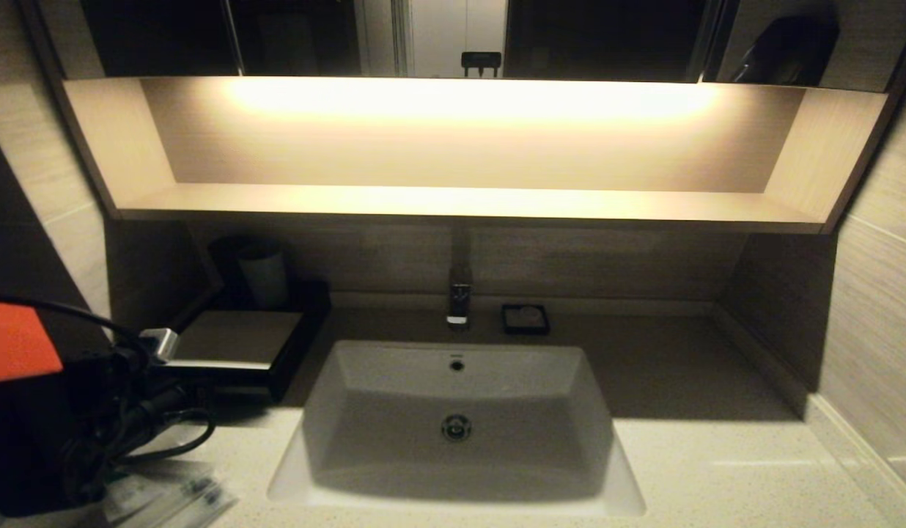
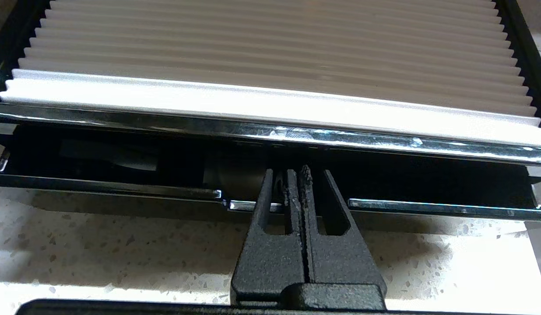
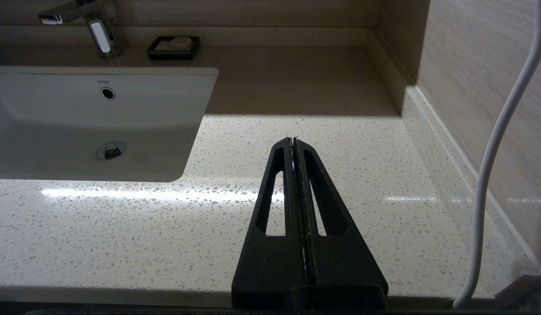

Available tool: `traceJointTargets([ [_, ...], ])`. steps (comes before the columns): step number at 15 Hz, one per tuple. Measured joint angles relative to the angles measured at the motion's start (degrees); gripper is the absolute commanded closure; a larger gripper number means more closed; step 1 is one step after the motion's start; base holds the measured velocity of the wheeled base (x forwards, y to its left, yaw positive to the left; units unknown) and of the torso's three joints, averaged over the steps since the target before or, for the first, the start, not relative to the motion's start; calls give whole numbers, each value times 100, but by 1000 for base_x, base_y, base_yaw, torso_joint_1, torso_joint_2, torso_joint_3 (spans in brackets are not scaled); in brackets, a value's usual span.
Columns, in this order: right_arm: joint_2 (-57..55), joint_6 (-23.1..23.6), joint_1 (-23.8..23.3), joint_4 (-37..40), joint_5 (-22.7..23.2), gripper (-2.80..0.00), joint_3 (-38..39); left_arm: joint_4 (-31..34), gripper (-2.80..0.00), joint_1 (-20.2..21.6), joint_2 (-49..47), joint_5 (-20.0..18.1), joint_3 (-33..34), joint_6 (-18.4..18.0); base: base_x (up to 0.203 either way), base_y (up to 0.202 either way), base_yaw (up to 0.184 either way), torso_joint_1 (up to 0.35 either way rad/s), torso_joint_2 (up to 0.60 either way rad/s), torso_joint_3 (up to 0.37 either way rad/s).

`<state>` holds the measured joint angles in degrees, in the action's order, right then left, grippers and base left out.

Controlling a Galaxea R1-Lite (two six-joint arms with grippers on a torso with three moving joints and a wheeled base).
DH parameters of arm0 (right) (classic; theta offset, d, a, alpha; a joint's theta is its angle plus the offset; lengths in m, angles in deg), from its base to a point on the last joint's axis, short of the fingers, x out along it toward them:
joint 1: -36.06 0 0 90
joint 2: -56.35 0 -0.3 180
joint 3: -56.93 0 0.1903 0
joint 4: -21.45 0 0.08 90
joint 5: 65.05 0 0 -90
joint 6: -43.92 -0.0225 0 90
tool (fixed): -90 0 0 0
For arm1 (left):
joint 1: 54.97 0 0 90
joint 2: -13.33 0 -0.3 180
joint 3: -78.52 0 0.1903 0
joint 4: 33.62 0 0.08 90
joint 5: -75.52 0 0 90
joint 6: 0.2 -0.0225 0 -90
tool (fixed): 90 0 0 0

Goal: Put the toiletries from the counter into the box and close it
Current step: Open the drawer

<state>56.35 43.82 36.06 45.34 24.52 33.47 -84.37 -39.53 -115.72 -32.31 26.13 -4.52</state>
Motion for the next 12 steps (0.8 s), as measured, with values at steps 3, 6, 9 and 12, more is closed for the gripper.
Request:
traceJointTargets([
  [3, 0, 0, 0, 0, 2, 0, 0, 99, 0, 0, 7, 2, -22, -6, 0, 0, 0, 0, 0, 0],
  [6, 0, 0, 0, 0, 0, 0, 0, 264, 0, 0, 44, 5, -63, -9, 0, 0, 0, 0, 0, 0],
  [9, 0, 0, 0, 2, 0, 0, 0, 383, 0, 0, 72, 10, -68, -106, 0, 0, 0, 0, 0, 0],
  [12, 0, 0, 0, 0, 2, 0, 0, 547, 0, 7, 127, 10, -68, -119, 0, 0, 0, 0, 0, 0],
])
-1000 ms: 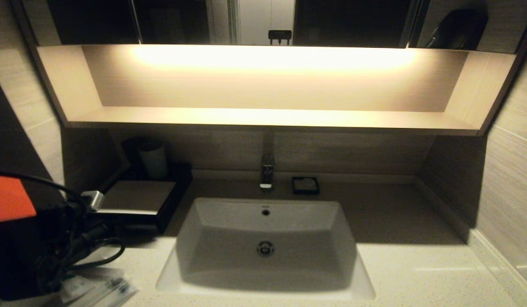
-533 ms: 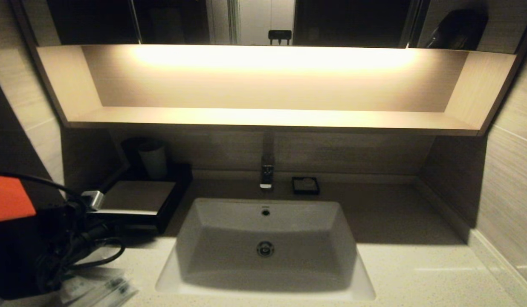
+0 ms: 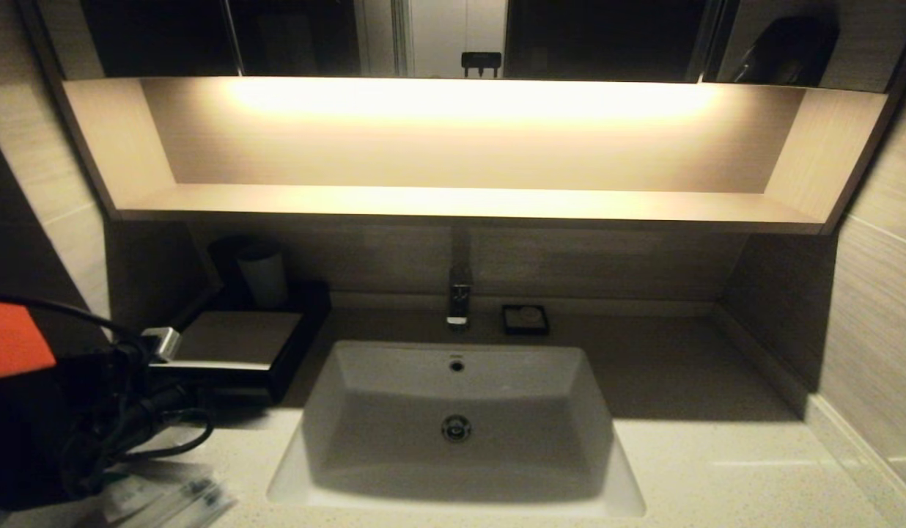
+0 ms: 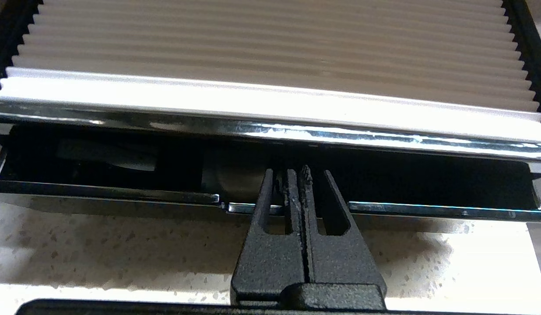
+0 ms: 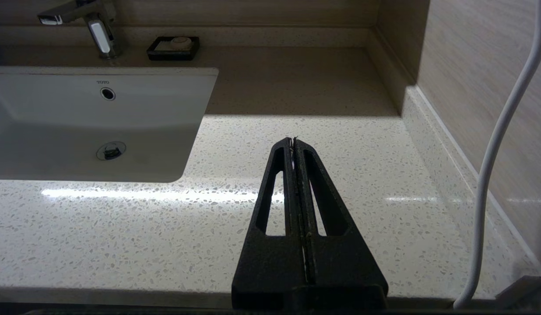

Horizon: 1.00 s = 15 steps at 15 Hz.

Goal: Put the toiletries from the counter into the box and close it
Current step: Open the drawer

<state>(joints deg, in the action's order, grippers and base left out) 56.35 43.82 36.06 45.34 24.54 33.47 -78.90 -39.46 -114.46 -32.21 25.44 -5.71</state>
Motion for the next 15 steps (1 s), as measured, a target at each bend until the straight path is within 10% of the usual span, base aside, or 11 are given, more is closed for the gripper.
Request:
traceJointTargets([
  [15, 0, 0, 0, 0, -2, 0, 0, 228, 0, 39, 180, 30, 193, -105, 0, 0, 0, 0, 0, 0],
])
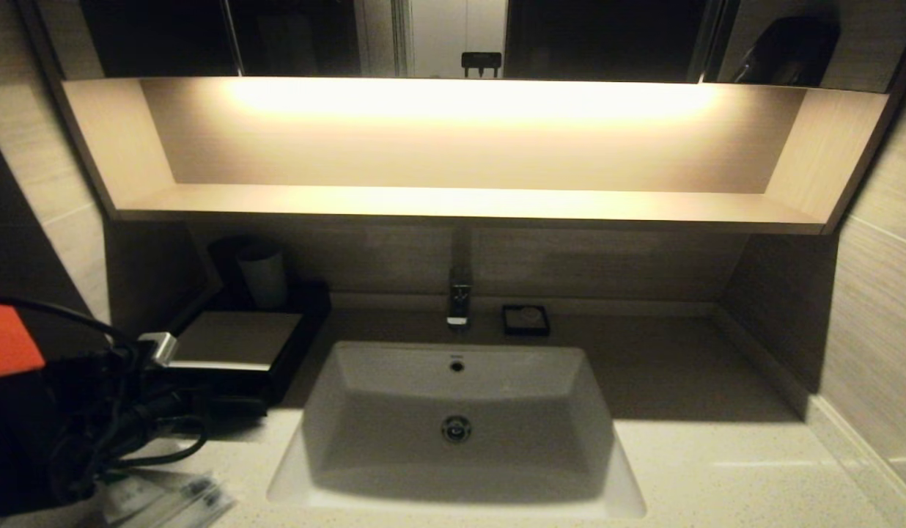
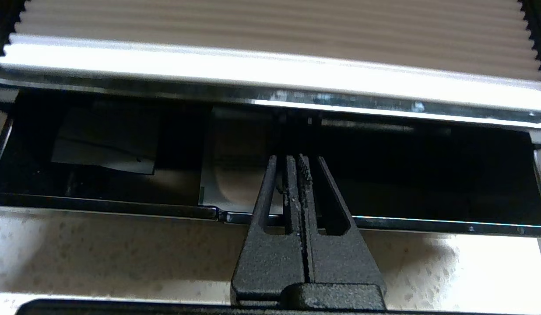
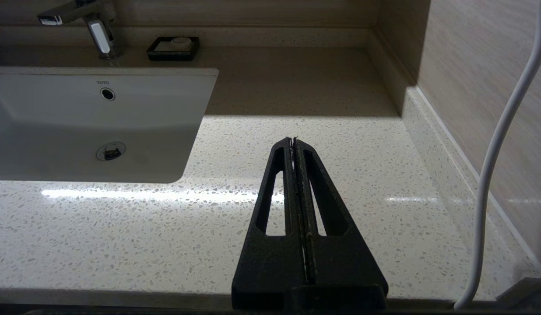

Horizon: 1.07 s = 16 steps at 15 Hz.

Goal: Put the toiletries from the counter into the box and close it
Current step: Open the drawer

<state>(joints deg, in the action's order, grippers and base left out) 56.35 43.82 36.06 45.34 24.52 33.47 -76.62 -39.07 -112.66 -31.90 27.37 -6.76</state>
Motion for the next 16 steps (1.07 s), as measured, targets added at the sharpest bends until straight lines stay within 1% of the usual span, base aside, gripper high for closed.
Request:
traceJointTargets([
  [16, 0, 0, 0, 0, 0, 0, 0, 10, 0, 87, 226, -5, 294, -30, 0, 0, 0, 0, 0, 0],
])
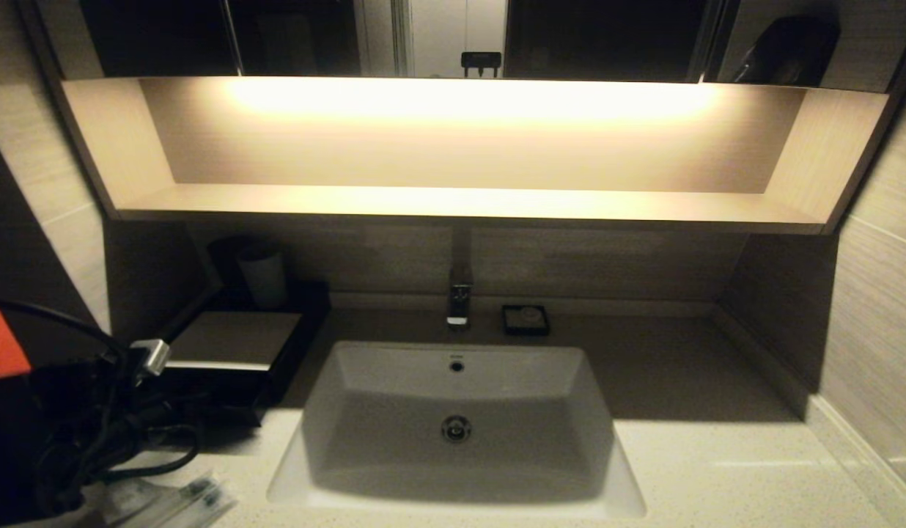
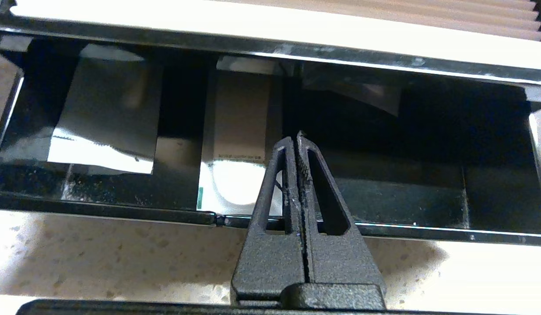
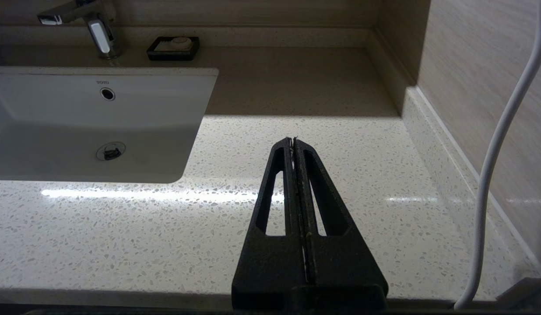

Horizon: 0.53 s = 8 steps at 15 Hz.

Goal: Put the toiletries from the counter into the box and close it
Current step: Open the drawer

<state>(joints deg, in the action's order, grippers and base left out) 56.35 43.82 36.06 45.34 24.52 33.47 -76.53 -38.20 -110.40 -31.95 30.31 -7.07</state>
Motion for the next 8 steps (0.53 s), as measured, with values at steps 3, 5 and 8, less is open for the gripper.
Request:
traceJointTargets([
  [3, 0, 1, 0, 0, 0, 0, 0, -12, 0, 27, 50, 2, 76, -33, 0, 0, 0, 0, 0, 0],
  [5, 0, 0, 0, 0, -2, 0, 0, -17, 0, 55, 76, 0, 110, -77, 0, 0, 0, 0, 0, 0],
  [8, 0, -1, 0, 2, 2, 0, 0, -35, 0, 118, 127, 0, 188, -93, 0, 0, 0, 0, 0, 0],
])
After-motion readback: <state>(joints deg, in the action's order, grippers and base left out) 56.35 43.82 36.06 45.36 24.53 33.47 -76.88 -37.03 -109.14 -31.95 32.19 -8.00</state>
